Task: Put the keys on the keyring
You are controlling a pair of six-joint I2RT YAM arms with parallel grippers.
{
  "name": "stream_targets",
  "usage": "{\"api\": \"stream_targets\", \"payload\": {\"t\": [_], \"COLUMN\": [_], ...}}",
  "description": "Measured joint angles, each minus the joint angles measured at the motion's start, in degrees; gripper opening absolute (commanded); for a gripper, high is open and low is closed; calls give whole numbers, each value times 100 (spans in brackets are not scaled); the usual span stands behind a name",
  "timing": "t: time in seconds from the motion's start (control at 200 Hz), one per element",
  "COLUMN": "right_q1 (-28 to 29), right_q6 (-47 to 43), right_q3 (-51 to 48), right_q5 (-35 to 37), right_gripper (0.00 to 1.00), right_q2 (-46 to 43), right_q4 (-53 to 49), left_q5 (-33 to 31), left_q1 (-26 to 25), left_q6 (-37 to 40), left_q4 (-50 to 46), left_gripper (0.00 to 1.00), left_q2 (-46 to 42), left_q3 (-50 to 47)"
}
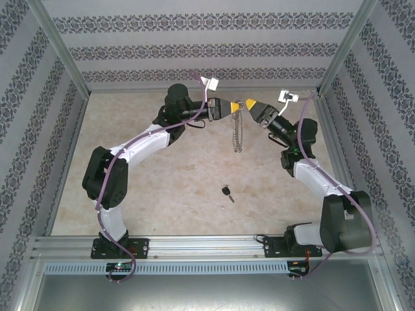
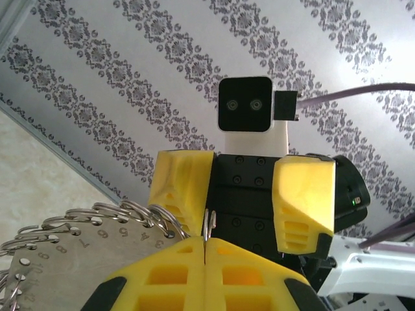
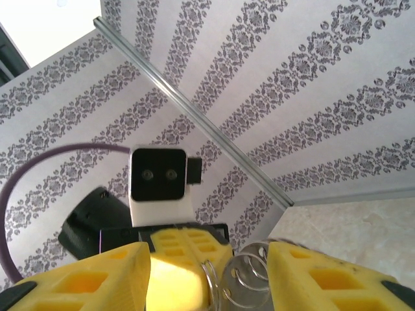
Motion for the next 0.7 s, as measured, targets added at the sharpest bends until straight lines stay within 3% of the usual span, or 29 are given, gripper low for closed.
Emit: {"api": "stream_targets", "payload": {"t": [0.275,0.699], "right_q1": [-55,-2], "right_q6": [-4,-7], "right_q3": [-201,-223], "right_q5": [-562,-754], "right_gripper": [45,34], "right_q2": [-243,-236], "right_q4": [-144,-164], "left_q5": [448,669], "left_q1": [2,2], "left_q6": [1154,1609], "left_q4": [-1521,-2225], "left_gripper": [0,0], "left_q2": [-59,-63], "left_q3": [577,651]}}
